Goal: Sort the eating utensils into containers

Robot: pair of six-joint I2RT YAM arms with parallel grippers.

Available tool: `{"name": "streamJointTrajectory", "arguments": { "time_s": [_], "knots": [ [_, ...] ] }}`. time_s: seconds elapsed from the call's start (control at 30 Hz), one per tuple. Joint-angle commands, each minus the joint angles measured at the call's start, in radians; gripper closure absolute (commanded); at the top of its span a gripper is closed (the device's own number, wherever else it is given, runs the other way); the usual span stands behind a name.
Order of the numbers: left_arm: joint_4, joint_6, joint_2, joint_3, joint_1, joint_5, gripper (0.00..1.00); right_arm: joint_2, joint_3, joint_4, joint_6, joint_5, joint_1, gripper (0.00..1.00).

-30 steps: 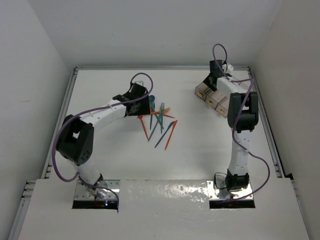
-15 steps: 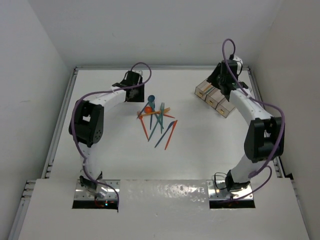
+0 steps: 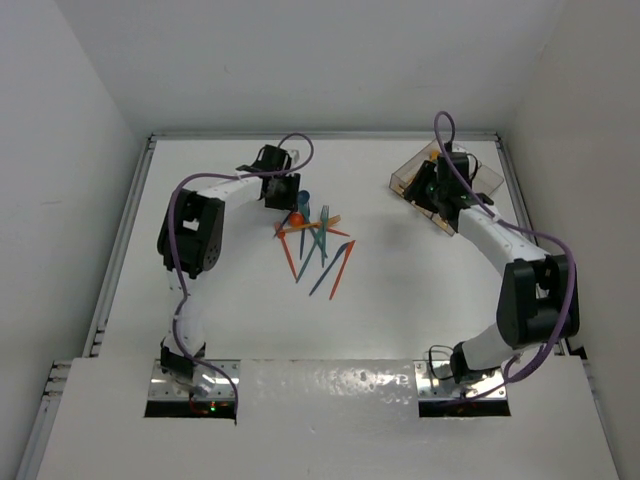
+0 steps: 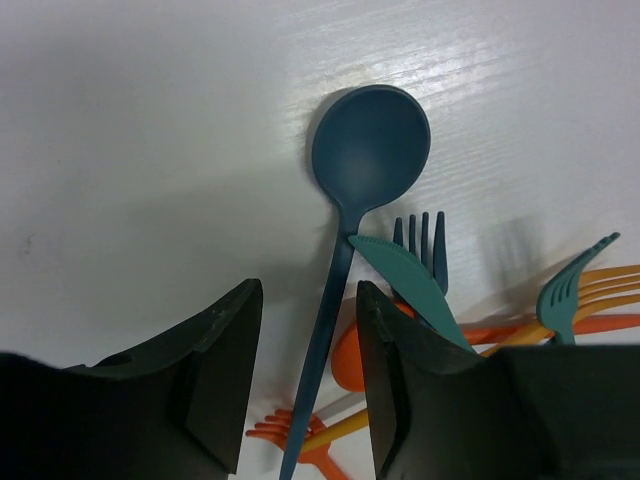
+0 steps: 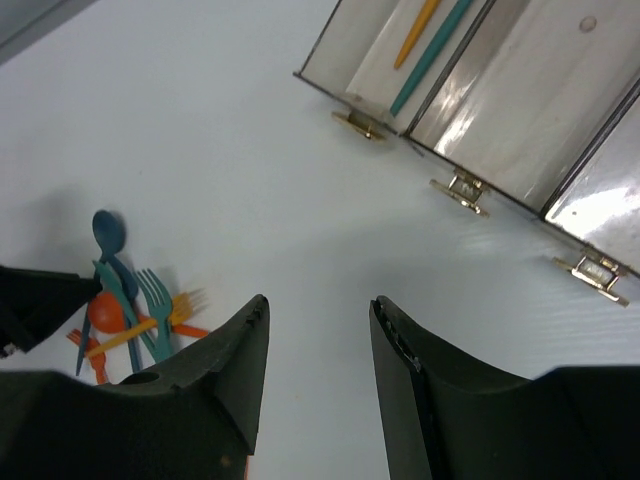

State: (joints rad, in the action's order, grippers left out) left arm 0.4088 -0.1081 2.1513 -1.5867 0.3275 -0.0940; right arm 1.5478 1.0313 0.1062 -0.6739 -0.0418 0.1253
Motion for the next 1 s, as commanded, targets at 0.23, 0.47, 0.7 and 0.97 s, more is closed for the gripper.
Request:
{"name": "streamJointTrajectory", "arguments": {
  "time_s": [0.23,0.47,0.7,0.97],
  "knots": [
    [-0.005,0.007,0.051,-0.042,0.016,-0.049,0.64,-0.097,-0.076,-0.022,0.02,0.033,0.025,0.55],
    [0.024,0.018,0.064,-0.002,0.07,0.072,0.71,-0.109,-0.093,-0.023,0.014,0.039,0.025,0.55],
    [0.032,0.002,0.074,-0.009,0.074,0.152,0.93,-0.11,-0.096,-0.028,0.007,0.06,0.028,0.55],
    [0.032,-0.045,0.007,-0.117,0.039,0.29,1.0,-0.137,-0.091,-0.023,0.039,0.049,0.046,0.55]
  ]
}}
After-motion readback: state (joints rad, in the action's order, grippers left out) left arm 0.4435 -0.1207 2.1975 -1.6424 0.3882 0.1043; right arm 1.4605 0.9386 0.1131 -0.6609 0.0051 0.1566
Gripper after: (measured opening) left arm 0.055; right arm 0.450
